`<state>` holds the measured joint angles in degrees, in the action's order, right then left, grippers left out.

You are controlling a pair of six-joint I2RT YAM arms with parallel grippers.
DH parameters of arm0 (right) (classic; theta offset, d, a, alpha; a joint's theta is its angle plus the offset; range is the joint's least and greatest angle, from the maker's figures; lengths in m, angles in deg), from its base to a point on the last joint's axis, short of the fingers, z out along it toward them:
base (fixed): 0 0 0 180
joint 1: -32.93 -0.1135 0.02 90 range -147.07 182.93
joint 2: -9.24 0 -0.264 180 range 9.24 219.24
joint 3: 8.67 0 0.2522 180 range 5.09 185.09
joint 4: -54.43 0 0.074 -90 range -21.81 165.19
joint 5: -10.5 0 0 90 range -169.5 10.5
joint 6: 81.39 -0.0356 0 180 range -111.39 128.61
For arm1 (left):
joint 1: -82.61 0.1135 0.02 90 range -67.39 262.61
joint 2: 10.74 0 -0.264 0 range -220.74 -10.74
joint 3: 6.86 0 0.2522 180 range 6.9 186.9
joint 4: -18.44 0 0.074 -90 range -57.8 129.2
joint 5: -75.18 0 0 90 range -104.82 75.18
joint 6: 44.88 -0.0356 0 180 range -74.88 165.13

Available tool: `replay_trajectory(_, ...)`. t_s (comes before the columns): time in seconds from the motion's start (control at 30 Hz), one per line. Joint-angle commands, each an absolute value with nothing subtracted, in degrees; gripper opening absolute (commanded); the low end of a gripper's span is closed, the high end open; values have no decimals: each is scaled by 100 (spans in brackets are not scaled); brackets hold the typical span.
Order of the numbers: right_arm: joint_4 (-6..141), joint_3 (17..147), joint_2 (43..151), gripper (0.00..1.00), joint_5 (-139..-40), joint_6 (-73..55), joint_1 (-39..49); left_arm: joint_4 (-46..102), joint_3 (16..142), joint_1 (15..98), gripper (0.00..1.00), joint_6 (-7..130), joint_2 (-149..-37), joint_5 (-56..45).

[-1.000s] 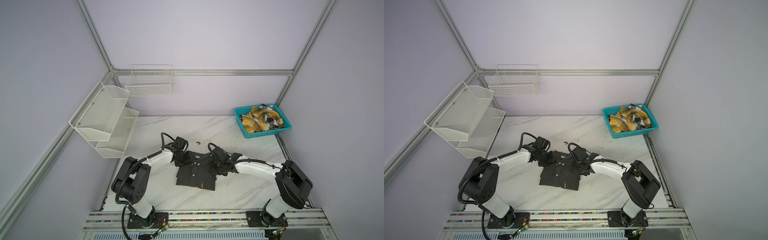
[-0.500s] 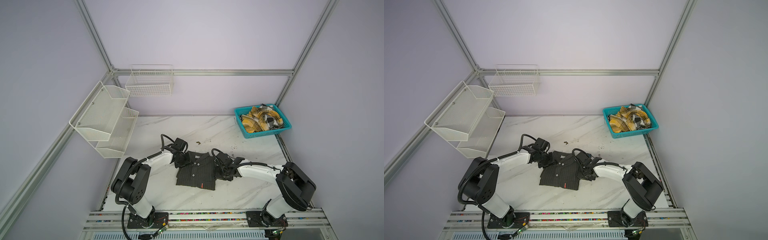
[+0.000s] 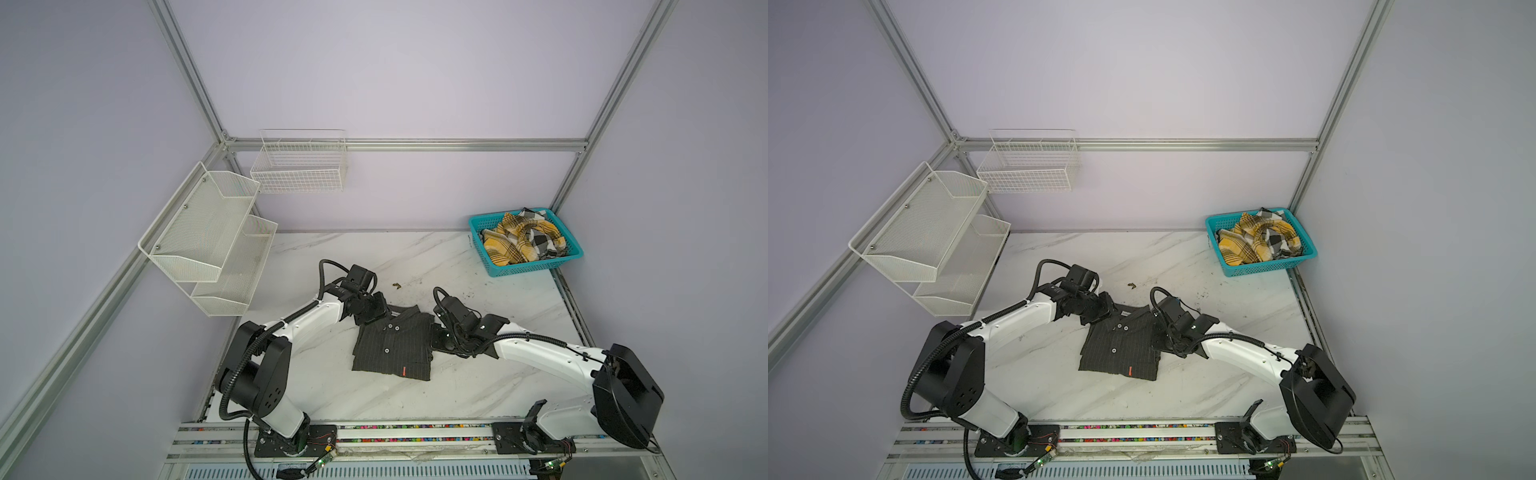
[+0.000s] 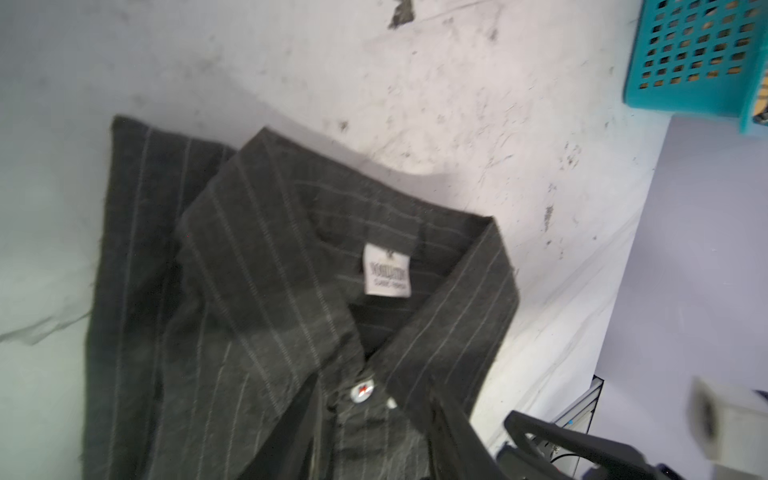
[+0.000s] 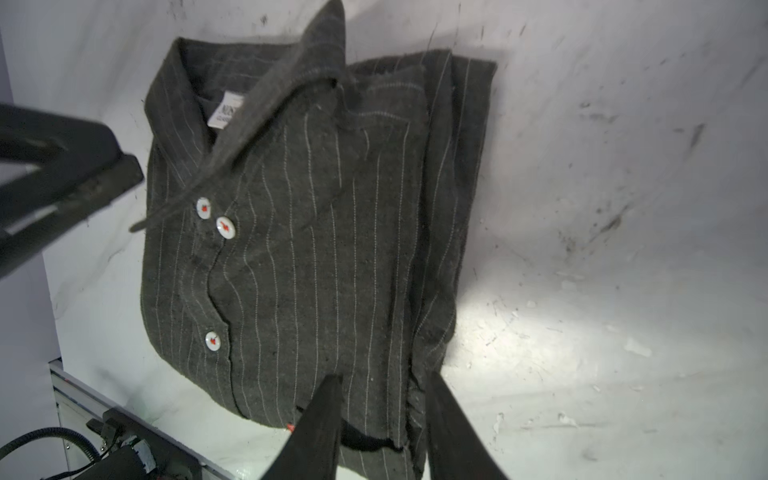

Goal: Fold and stack the long sleeve shirts

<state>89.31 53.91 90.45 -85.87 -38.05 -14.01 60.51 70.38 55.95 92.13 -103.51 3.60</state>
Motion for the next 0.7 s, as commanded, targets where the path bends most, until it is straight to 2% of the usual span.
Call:
replay_trajectory(0.0, 8598, 5389, 9362, 33, -8879, -3842, -1426, 5868, 8019, 5505, 34, 9156, -10693, 640)
replay_trajectory(0.2, 8489, 5311, 9591, 29, -8870, -3834, -1427, 5828, 8304, 5237, 22, 9125, -11364, 766)
replay_trajectory(0.37, 8397, 5136, 9771, 26, -8843, -3859, -1427, 5567, 7866, 5062, 17, 9270, -11379, 756)
replay_trajectory(0.43, 8340, 5097, 9792, 20, -8832, -3868, -1422, 5480, 7683, 5011, 16, 9318, -11368, 761)
replay_trajectory(0.53, 8384, 5119, 9783, 0, -8756, -3874, -1426, 5385, 7434, 4974, 16, 9379, -11337, 630)
replay_trajectory(0.67, 8783, 5167, 9313, 0, -8406, -3925, -1427, 5319, 7300, 4975, 16, 9394, -11354, 507)
